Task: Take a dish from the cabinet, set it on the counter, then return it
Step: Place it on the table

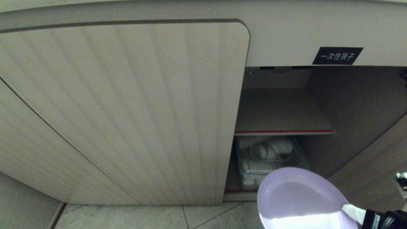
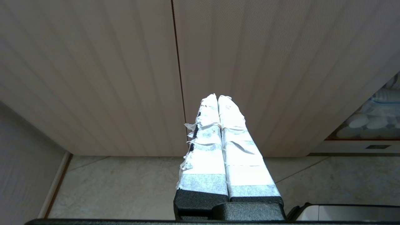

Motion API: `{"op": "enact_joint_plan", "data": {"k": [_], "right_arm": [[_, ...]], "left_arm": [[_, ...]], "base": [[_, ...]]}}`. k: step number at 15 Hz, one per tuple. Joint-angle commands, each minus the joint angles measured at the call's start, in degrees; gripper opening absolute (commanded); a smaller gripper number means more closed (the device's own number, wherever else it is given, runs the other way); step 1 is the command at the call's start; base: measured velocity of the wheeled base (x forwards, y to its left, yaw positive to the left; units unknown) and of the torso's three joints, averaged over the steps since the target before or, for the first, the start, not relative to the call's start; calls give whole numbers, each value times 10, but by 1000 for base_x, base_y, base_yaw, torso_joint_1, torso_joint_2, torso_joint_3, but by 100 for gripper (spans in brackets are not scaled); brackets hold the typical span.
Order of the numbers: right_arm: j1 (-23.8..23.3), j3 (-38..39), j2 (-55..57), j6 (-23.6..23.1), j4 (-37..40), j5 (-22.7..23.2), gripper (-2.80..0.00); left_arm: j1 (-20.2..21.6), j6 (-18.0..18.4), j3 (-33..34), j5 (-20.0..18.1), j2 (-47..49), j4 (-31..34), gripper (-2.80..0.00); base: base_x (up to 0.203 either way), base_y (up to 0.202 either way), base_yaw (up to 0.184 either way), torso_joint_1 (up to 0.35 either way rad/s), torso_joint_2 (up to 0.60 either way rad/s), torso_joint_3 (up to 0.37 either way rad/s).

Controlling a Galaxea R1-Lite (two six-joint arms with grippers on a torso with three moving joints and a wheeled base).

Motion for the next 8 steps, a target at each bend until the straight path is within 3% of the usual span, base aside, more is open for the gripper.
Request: {"op": "enact_joint_plan", "data": {"k": [1,8], "right_arm": [[0,0,0,1,-2,-2,-280],[0,11,-3,-9,-25,-4,-280]], "left_arm": [[0,0,0,0,0,0,-280],[0,0,0,0,0,0,-280]], "base": [[0,0,0,0,0,0],[0,0,0,0,0,0]]}}
